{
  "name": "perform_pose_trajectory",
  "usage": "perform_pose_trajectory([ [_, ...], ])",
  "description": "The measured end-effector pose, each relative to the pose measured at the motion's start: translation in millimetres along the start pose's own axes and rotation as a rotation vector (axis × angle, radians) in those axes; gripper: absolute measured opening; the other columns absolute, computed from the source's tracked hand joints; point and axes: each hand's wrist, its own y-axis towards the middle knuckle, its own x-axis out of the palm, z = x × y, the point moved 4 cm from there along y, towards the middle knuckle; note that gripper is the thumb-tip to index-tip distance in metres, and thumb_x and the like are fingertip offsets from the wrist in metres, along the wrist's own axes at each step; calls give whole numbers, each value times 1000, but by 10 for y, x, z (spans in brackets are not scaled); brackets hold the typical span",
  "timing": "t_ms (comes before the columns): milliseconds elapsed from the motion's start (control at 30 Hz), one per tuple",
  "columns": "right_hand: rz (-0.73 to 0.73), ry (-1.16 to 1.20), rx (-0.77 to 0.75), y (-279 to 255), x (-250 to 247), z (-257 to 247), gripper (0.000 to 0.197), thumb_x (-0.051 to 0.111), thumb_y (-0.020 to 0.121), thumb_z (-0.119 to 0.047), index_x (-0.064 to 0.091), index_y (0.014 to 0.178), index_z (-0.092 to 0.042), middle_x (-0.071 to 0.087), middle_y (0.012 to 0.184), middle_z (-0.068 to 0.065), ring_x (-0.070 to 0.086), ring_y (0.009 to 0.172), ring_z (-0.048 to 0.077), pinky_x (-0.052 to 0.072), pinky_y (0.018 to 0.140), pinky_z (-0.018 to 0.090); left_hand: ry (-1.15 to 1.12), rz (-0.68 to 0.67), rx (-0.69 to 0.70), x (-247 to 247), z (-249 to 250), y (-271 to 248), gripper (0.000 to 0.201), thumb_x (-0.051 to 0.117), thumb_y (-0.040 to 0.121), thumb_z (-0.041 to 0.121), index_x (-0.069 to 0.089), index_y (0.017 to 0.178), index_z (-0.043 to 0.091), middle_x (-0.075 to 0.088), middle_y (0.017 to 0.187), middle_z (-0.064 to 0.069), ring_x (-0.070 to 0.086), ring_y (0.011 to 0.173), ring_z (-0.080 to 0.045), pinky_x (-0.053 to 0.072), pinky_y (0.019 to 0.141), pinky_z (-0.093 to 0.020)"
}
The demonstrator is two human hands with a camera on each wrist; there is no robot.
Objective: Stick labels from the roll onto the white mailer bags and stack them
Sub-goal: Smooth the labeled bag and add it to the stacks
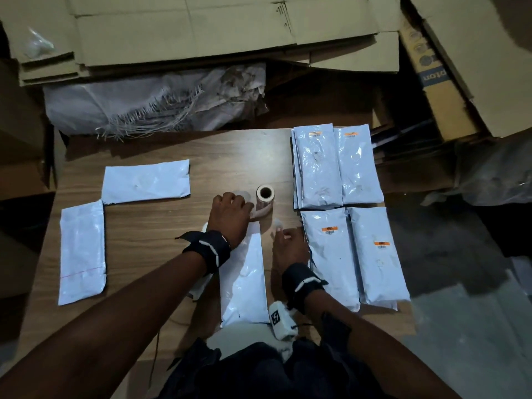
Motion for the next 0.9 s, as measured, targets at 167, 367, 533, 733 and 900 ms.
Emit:
perform_pose_trajectory([
  [167, -109, -163, -187, -87, -82, 41, 62, 34, 88, -72, 61, 77, -17, 69, 78, 2, 63, 79, 26, 51, 73, 36, -372, 215, -56, -261, 10, -308, 22, 64, 85, 27, 64, 106, 22, 62, 103, 0, 57, 88, -24, 43, 73, -36],
  [367, -126, -528, -531, -290, -177, -99, 50, 41, 97, -53, 62, 84, -11, 67, 86, 13, 60, 84, 34, 37, 64, 35, -1291, -365, -280, -169, -64, -683, 47, 55, 88, 60, 73, 79, 17, 73, 78, -3, 65, 65, -28, 51, 62, -30],
  [533, -169, -568, -618, -358, -112, -150, 42, 50, 95, -52, 65, 89, -13, 69, 90, 10, 61, 87, 32, 33, 63, 34, -1295, -266, -249, -34, -160, -883, 19, 68, 91, 23, 73, 83, 7, 73, 77, 1, 61, 59, -16, 50, 58, -25],
  [733, -276, -118, -372, -265, 86, 68, 14, 69, 88, -38, 71, 86, -24, 72, 79, -4, 67, 73, 15, 53, 72, 31, -1329, -157, -397, 235, -313, -1089, 12, 68, 91, 19, 74, 82, 16, 75, 75, 0, 68, 73, -20, 53, 62, -29],
  [900, -468, 326, -140, -472, 271, 85, 22, 69, 90, -24, 71, 96, -3, 72, 86, 12, 67, 62, 15, 51, 54, 25, -1387, -198, -484, 424, -275, -1249, 14, 65, 93, 20, 75, 86, 13, 75, 79, 0, 70, 78, -25, 56, 69, -33],
])
